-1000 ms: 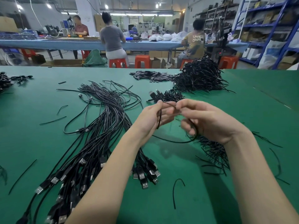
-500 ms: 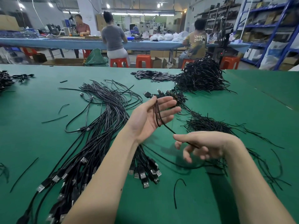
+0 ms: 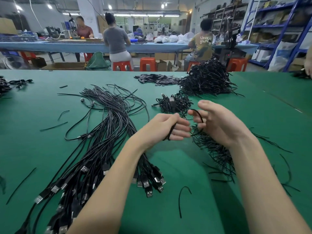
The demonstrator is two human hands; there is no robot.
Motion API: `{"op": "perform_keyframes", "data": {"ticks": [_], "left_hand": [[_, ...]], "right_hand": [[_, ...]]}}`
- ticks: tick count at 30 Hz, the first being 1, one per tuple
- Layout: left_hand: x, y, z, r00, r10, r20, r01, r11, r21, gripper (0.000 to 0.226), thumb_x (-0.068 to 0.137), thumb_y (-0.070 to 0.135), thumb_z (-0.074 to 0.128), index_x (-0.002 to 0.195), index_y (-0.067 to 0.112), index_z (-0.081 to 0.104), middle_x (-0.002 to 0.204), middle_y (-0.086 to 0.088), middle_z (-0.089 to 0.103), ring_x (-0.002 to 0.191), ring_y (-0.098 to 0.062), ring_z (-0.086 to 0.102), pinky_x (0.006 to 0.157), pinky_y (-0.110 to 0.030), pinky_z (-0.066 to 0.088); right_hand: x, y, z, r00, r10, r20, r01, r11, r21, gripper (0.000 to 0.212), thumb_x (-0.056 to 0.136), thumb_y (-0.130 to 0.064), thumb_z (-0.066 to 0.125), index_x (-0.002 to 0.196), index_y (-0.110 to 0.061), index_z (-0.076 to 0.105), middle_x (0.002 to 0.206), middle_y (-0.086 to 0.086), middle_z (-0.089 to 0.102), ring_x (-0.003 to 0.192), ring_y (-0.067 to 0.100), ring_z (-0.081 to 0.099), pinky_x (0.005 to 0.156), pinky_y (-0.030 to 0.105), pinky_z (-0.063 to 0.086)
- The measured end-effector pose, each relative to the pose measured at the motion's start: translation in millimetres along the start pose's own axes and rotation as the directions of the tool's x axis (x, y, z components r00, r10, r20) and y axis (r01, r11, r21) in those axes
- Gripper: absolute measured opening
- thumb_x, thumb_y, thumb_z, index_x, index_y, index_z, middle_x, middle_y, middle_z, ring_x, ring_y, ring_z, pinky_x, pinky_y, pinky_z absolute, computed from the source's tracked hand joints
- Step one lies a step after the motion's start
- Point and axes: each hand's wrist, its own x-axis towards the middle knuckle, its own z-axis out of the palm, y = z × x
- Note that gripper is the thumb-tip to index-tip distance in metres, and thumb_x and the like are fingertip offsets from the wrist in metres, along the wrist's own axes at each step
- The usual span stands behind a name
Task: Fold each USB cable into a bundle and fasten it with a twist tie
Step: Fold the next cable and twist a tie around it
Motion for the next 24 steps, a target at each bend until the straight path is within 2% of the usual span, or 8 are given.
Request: {"op": "perform_keyframes", "data": {"ticks": [2, 5, 8, 11, 14, 18, 21, 24], "left_hand": [[3.4, -2.0, -1.4, 0.989, 0.065, -0.134, -0.054, 0.995, 0.081, 0.038, 0.109, 0.027, 0.034, 0.107, 0.013, 0.068, 0.108, -0.012, 0.075, 0.102, -0.019, 0.072, 0.094, -0.034, 0.057], [2.9, -3.1, -4.2, 0.971, 0.114, -0.212, -0.110, 0.993, 0.031, 0.034, 0.109, 0.026, 0.037, 0.103, 0.016, 0.070, 0.101, -0.002, 0.076, 0.092, -0.008, 0.072, 0.082, -0.022, 0.057], [1.7, -0.8, 1.8, 0.969, 0.078, -0.235, -0.142, 0.953, -0.268, 0.038, 0.109, 0.025, 0.033, 0.110, 0.009, 0.067, 0.108, -0.010, 0.074, 0.096, -0.016, 0.071, 0.083, -0.025, 0.057], [2.4, 4.1, -1.7, 0.971, 0.047, -0.233, -0.185, 0.765, -0.616, 0.046, 0.110, 0.026, 0.025, 0.122, -0.004, 0.058, 0.124, -0.022, 0.067, 0.109, -0.030, 0.069, 0.090, -0.034, 0.059], [-0.6, 7.1, -11.0, 0.982, 0.084, -0.172, -0.187, 0.607, -0.772, 0.050, 0.110, 0.026, 0.023, 0.123, -0.008, 0.057, 0.123, -0.024, 0.066, 0.106, -0.032, 0.070, 0.084, -0.032, 0.060], [-5.1, 6.5, -13.1, 0.993, 0.091, -0.078, -0.117, 0.608, -0.785, 0.051, 0.110, 0.025, 0.027, 0.113, -0.004, 0.069, 0.117, -0.019, 0.071, 0.093, -0.023, 0.074, 0.069, -0.023, 0.060], [-10.0, 6.1, -15.7, 0.995, 0.099, 0.025, -0.051, 0.692, -0.720, 0.052, 0.108, 0.027, 0.031, 0.100, 0.007, 0.079, 0.114, -0.012, 0.073, 0.076, -0.013, 0.073, 0.060, -0.017, 0.056], [-15.1, 4.8, -18.2, 0.990, 0.100, 0.099, -0.027, 0.824, -0.565, 0.049, 0.106, 0.029, 0.035, 0.096, 0.014, 0.081, 0.112, -0.010, 0.074, 0.064, -0.008, 0.068, 0.054, -0.014, 0.050]], "right_hand": [[-3.6, -6.0, 9.7, 0.997, -0.032, 0.074, 0.038, 0.996, -0.076, 0.007, 0.103, -0.014, 0.053, 0.097, -0.019, 0.051, 0.089, 0.005, 0.070, 0.057, 0.010, 0.054, 0.045, 0.018, 0.039], [-9.6, -4.7, 18.9, 0.964, 0.037, 0.264, -0.005, 0.992, -0.123, 0.007, 0.103, -0.009, 0.051, 0.100, -0.015, 0.054, 0.094, 0.007, 0.069, 0.062, 0.013, 0.060, 0.047, 0.022, 0.048], [-12.9, 6.5, 19.5, 0.885, 0.143, 0.443, -0.116, 0.989, -0.088, 0.008, 0.100, -0.006, 0.053, 0.106, -0.010, 0.050, 0.089, 0.011, 0.069, 0.069, 0.019, 0.064, 0.069, 0.037, 0.061], [-14.3, 24.9, 14.0, 0.808, 0.235, 0.540, -0.228, 0.970, -0.081, 0.011, 0.094, -0.009, 0.057, 0.101, -0.009, 0.048, 0.079, 0.012, 0.063, 0.066, 0.021, 0.061, 0.084, 0.043, 0.059], [-13.8, 40.2, 6.9, 0.768, 0.397, 0.503, -0.346, 0.918, -0.196, 0.020, 0.096, -0.026, 0.061, 0.097, -0.014, 0.045, 0.074, 0.008, 0.064, 0.061, 0.016, 0.062, 0.062, 0.027, 0.060], [-11.3, 46.7, -3.0, 0.771, 0.528, 0.357, -0.369, 0.826, -0.426, 0.039, 0.084, -0.051, 0.062, 0.097, -0.018, 0.048, 0.053, -0.004, 0.050, 0.039, 0.006, 0.041, 0.034, 0.012, 0.027], [-5.4, 47.0, -9.1, 0.846, 0.460, 0.270, -0.365, 0.868, -0.337, 0.033, 0.080, -0.044, 0.071, 0.084, -0.020, 0.048, 0.047, -0.010, 0.035, 0.035, 0.003, 0.025, 0.035, 0.013, 0.019], [1.7, 43.1, -14.7, 0.953, 0.282, 0.110, -0.277, 0.959, -0.058, 0.024, 0.087, -0.033, 0.068, 0.081, -0.026, 0.046, 0.057, -0.011, 0.047, 0.046, 0.005, 0.036, 0.052, 0.020, 0.030]]}}
